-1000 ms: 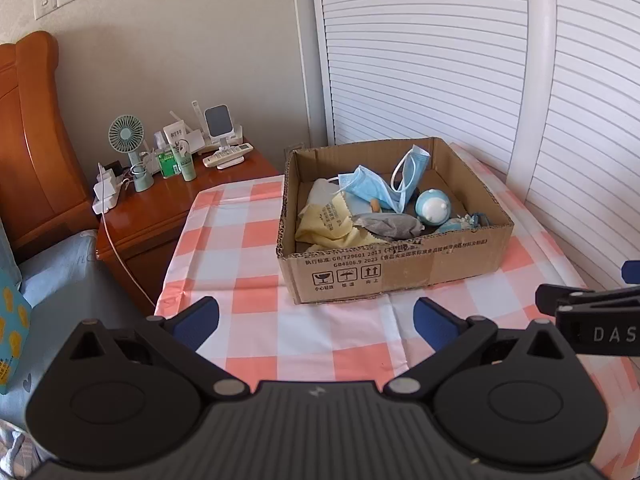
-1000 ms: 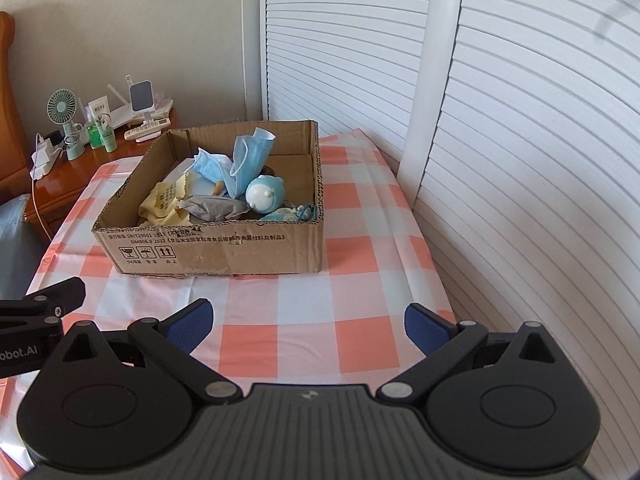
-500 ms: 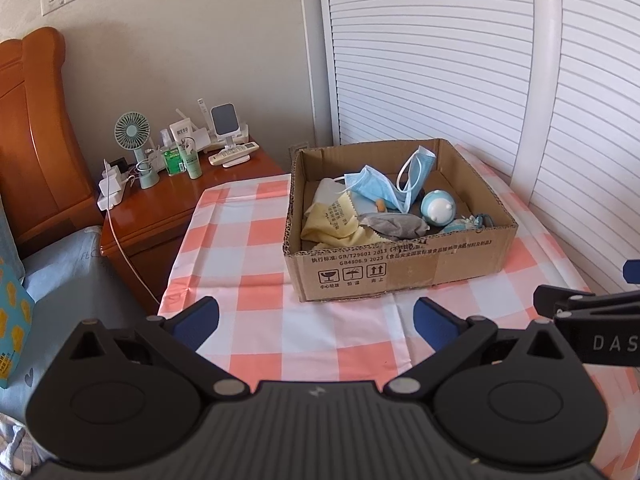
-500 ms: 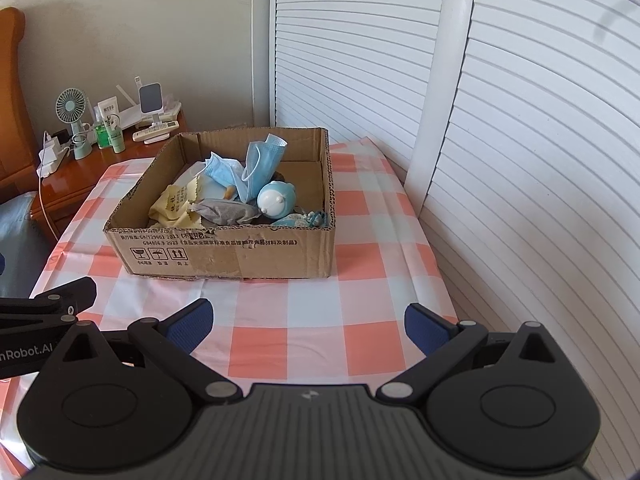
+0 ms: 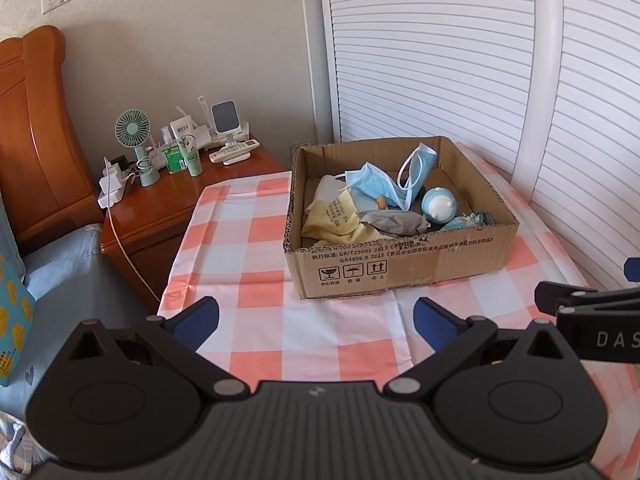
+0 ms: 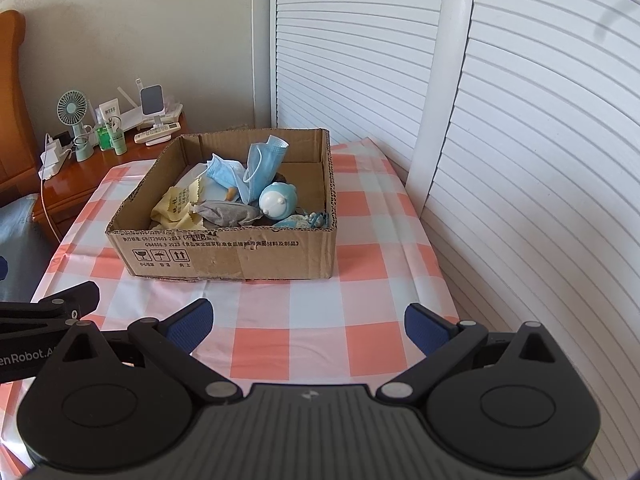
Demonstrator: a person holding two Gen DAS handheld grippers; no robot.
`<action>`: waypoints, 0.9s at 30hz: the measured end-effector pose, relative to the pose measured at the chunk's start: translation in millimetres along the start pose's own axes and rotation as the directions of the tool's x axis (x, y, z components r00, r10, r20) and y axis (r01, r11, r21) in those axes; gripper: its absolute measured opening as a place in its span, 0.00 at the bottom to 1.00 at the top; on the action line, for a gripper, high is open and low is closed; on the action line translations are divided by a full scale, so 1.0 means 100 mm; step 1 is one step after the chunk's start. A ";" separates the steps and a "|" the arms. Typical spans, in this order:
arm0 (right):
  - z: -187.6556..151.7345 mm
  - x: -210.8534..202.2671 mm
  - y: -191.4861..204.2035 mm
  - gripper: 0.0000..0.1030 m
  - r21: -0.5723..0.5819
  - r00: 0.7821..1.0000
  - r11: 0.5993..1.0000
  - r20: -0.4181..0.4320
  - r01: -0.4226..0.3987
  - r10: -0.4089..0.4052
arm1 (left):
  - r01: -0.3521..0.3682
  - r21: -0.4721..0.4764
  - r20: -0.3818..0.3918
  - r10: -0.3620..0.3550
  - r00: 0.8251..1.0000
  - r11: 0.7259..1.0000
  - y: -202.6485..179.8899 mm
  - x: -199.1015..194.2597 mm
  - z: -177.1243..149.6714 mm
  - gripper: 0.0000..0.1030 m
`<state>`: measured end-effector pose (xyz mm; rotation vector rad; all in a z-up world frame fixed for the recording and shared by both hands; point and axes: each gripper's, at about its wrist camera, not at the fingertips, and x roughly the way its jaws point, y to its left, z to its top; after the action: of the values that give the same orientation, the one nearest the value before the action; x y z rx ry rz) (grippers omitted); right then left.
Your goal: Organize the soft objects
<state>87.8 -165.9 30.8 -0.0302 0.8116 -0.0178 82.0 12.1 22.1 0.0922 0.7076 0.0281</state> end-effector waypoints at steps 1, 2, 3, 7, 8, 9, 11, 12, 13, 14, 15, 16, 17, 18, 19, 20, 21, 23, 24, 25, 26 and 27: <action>0.00 0.00 0.00 1.00 0.000 1.000 1.000 0.000 0.000 0.000 | 0.000 -0.001 0.000 0.000 1.000 1.000 0.00 0.00 0.00 0.99; 0.00 0.00 0.00 1.00 0.000 1.000 1.000 0.000 -0.001 0.001 | -0.001 -0.001 0.000 0.001 1.000 1.000 0.00 0.00 0.00 0.99; 0.00 0.00 0.00 1.00 0.000 1.000 1.000 0.001 -0.002 0.002 | -0.002 -0.001 -0.001 0.002 1.000 1.000 0.00 0.00 0.00 0.99; 0.00 0.00 0.00 1.00 0.000 1.000 1.000 0.000 -0.003 0.003 | -0.002 0.000 -0.001 0.002 1.000 1.000 -0.01 0.00 0.00 0.99; 0.00 -0.01 0.00 1.00 0.001 1.000 1.000 0.000 -0.003 0.003 | -0.003 0.000 -0.001 0.003 1.000 1.000 -0.01 0.00 0.00 0.99; 0.00 -0.01 0.00 1.00 0.002 1.000 1.000 0.001 -0.003 0.003 | -0.003 0.000 -0.002 0.003 1.000 1.000 -0.01 0.00 0.00 0.99; 0.00 -0.01 0.00 1.00 0.001 1.000 1.000 0.002 -0.005 0.005 | -0.002 -0.001 -0.001 0.002 1.000 1.000 -0.01 0.00 0.00 0.99; 0.00 -0.01 0.01 1.00 -0.001 1.000 1.000 0.002 -0.005 0.005 | -0.002 -0.001 -0.001 0.002 1.000 1.000 -0.01 0.00 0.00 0.99; 0.00 -0.01 0.01 1.00 -0.001 1.000 1.000 0.003 -0.006 0.006 | -0.002 -0.001 -0.001 0.002 1.000 1.000 -0.01 0.00 0.00 1.00; 0.00 -0.01 0.01 1.00 -0.002 1.000 1.000 0.003 -0.006 0.006 | -0.002 -0.001 -0.001 0.002 1.000 1.000 -0.01 0.00 0.00 0.99; 0.00 -0.01 0.01 1.00 -0.003 1.000 1.000 0.003 -0.007 0.007 | -0.003 -0.001 -0.001 0.003 1.000 1.000 -0.01 0.00 0.00 0.99; 0.00 -0.01 0.01 1.00 -0.003 1.000 1.000 0.003 -0.007 0.007 | -0.003 -0.001 -0.001 0.003 1.000 1.000 -0.01 0.00 0.00 0.99; 0.00 -0.01 0.01 1.00 -0.002 1.000 1.000 0.003 -0.007 0.007 | -0.003 -0.001 -0.002 0.003 1.000 1.000 -0.01 0.00 0.00 0.99; 0.00 -0.01 0.01 1.00 -0.002 1.000 1.000 0.002 -0.008 0.008 | -0.002 -0.001 -0.002 0.002 1.000 1.000 -0.01 0.00 0.00 0.99; 0.00 -0.01 0.01 1.00 -0.002 1.000 1.000 0.003 -0.008 0.008 | -0.003 -0.001 -0.002 0.003 1.000 1.000 -0.01 0.00 0.00 0.99; 0.00 -0.01 0.01 1.00 -0.002 1.000 1.000 0.004 -0.008 0.008 | -0.004 -0.001 -0.002 0.004 1.000 1.000 -0.01 0.00 0.00 0.99; 0.00 -0.01 0.01 1.00 -0.003 1.000 1.000 0.003 -0.008 0.008 | -0.004 0.000 -0.002 0.004 1.000 1.000 -0.01 -0.01 0.00 0.99; 0.00 -0.01 0.01 1.00 -0.002 1.000 1.000 0.005 -0.009 0.009 | -0.005 -0.002 -0.003 0.005 1.000 1.000 -0.01 -0.01 0.00 0.99; 0.00 -0.01 0.01 1.00 -0.002 1.000 1.000 0.004 -0.010 0.010 | -0.005 -0.001 -0.002 0.005 1.000 1.000 -0.01 -0.01 0.00 0.99; 0.00 -0.01 0.01 1.00 -0.002 1.000 1.000 0.004 -0.009 0.009 | -0.004 -0.001 -0.002 0.004 1.000 1.000 -0.01 -0.01 0.00 0.99; 0.00 -0.01 0.01 1.00 -0.002 1.000 1.000 0.004 -0.009 0.009 | -0.003 -0.001 -0.003 0.003 1.000 1.000 -0.01 -0.01 0.00 0.99; 0.00 -0.01 0.01 1.00 -0.002 1.000 1.000 0.004 -0.010 0.010 | -0.004 -0.001 -0.002 0.004 1.000 1.000 -0.01 -0.01 0.00 0.99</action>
<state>87.0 -165.1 31.1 -0.0283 0.8081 -0.0078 81.1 10.9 22.4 0.0929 0.7099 0.0325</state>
